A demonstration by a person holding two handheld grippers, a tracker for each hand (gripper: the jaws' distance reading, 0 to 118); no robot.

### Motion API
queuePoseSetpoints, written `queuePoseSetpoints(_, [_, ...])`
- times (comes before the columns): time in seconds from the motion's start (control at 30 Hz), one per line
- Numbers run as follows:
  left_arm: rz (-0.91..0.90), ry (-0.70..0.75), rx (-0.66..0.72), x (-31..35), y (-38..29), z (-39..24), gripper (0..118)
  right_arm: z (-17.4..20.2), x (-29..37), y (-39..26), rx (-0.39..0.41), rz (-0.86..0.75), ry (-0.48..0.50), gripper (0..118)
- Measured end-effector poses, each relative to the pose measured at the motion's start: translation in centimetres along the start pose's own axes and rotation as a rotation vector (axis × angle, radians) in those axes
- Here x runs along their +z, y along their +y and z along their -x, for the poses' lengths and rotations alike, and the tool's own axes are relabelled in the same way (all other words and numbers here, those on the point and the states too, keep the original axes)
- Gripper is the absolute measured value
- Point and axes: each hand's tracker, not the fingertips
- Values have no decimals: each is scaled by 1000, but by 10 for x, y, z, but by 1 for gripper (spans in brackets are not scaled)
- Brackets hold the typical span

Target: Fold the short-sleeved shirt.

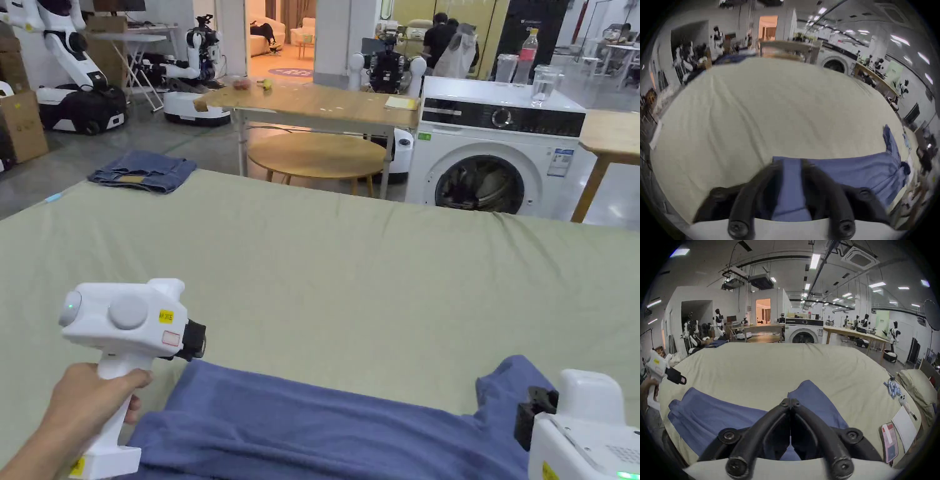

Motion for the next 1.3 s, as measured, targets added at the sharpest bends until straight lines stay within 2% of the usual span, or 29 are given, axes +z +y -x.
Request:
queuePoseSetpoints(0.03, [32, -12, 31, -8, 7, 7, 34, -2, -2, -2, 3, 8, -3, 0])
queuePoseSetpoints(0.07, [65, -21, 55, -15, 11, 11, 42, -3, -4, -3, 8, 21, -8, 0])
queuePoseSetpoints(0.13, [108, -9, 57, -25, 15, 12, 50, -7, -8, -7, 7, 33, -12, 0])
queuePoseSetpoints(0.3, [242, 70, -37, -62, 12, 6, 52, -16, -16, -14, -5, 76, -26, 0])
queuePoseSetpoints(0.37, [237, 107, -76, -77, 11, 9, 52, -19, -18, -15, -6, 91, -32, 0])
queuePoseSetpoints(0.4, [203, 124, -100, -75, 9, 3, 51, -21, -19, -15, -8, 97, -33, 0])
queuePoseSetpoints(0.47, [174, 157, -168, -75, 4, -9, 38, -26, -20, -15, -11, 107, -34, 0])
queuePoseSetpoints(0.5, [163, 158, -193, -74, 1, -10, 29, -28, -20, -14, -14, 112, -34, 0])
queuePoseSetpoints(0.57, [149, 160, -206, -73, 0, -14, 2, -37, -24, -8, -28, 129, -34, 0])
queuePoseSetpoints(0.6, [141, 162, -213, -72, 0, -14, 0, -42, -26, -4, -36, 135, -35, 0])
queuePoseSetpoints(0.63, [130, 142, -215, -67, -2, -14, 0, -47, -30, 2, -43, 147, -37, 0])
queuePoseSetpoints(0.67, [117, 134, -209, -63, -3, -13, 0, -54, -34, 10, -50, 158, -37, 7])
queuePoseSetpoints(0.7, [104, 126, -204, -60, -4, -12, 0, -61, -39, 17, -50, 176, -45, 22])
queuePoseSetpoints(0.73, [88, 116, -199, -56, -5, -11, 0, -69, -45, 24, -48, 207, -45, 44])
queuePoseSetpoints(0.77, [64, 109, -183, -46, -7, -10, 0, -78, -56, 31, -43, 259, -38, 44])
queuePoseSetpoints(0.87, [32, 82, -157, -31, -9, -8, 0, -100, -91, 45, -51, 377, -28, 55])
queuePoseSetpoints(1.07, [-16, 57, -134, -12, -9, -8, 0, -123, -166, 40, -45, 567, -63, 56])
queuePoseSetpoints(1.2, [-11, 58, -133, -13, -9, -9, 0, -130, -199, 22, -73, 672, -14, 56])
queuePoseSetpoints(1.23, [-9, 59, -131, -14, -9, -10, 0, -132, -204, 16, -92, 706, 7, 50])
queuePoseSetpoints(1.3, [-3, 60, -127, -15, -11, -10, 0, -130, -199, 12, -76, 671, -9, 49])
